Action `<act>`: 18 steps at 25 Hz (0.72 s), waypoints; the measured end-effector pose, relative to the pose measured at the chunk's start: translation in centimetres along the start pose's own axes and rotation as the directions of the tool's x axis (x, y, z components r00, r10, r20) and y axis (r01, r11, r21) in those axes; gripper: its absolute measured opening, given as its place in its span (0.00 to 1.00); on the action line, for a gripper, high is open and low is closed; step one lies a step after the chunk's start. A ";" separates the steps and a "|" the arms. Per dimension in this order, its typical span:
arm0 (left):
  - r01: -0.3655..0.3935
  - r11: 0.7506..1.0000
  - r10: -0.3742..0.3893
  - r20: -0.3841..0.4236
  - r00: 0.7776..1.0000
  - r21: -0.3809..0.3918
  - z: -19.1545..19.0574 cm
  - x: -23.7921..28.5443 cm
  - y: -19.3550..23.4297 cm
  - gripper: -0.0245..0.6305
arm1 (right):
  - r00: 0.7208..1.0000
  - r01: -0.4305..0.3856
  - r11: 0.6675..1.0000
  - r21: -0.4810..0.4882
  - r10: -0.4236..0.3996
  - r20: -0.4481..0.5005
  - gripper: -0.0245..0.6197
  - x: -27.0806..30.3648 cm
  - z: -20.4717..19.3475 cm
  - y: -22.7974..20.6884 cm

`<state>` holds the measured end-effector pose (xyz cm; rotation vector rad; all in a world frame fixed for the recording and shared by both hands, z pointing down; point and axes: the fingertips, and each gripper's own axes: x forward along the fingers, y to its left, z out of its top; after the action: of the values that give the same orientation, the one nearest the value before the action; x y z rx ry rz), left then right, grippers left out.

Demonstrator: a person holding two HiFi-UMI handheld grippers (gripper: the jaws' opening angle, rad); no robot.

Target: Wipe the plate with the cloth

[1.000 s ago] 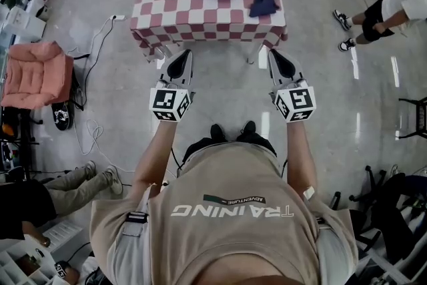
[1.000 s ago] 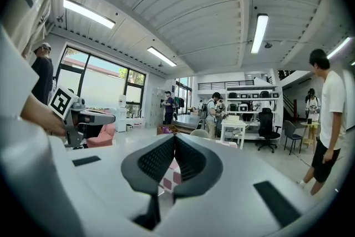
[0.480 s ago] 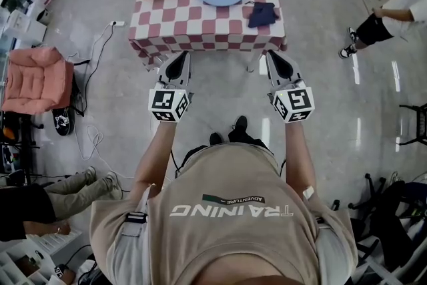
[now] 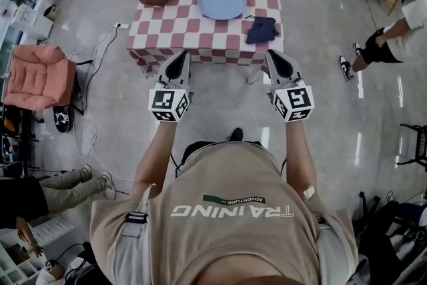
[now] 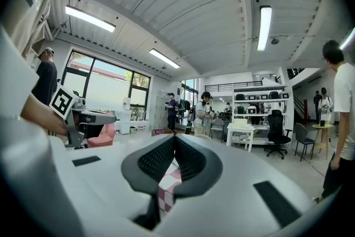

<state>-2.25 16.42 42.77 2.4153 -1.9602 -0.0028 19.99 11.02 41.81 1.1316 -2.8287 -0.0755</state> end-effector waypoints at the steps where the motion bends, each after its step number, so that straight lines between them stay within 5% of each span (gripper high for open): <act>1: -0.004 1.000 0.004 -0.001 1.000 0.005 0.0 0.4 -0.2 0.06 | 1.000 -0.007 1.000 0.005 0.007 -0.003 0.07 0.2 -0.2 -0.4; 9: -0.026 1.000 0.026 -0.011 1.000 0.006 -0.9 3.1 -0.7 0.06 | 0.999 -0.045 0.999 0.021 0.046 -0.024 0.07 2.4 -2.2 -2.7; 18: -0.015 1.000 0.015 -0.026 1.000 -0.005 -1.2 7.5 3.6 0.06 | 0.998 -0.050 0.998 0.024 0.051 -0.036 0.07 8.2 -2.0 -4.0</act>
<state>-4.17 8.34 44.16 2.3852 -1.9646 0.0238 17.01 2.47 44.09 1.0543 -2.8309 -0.0179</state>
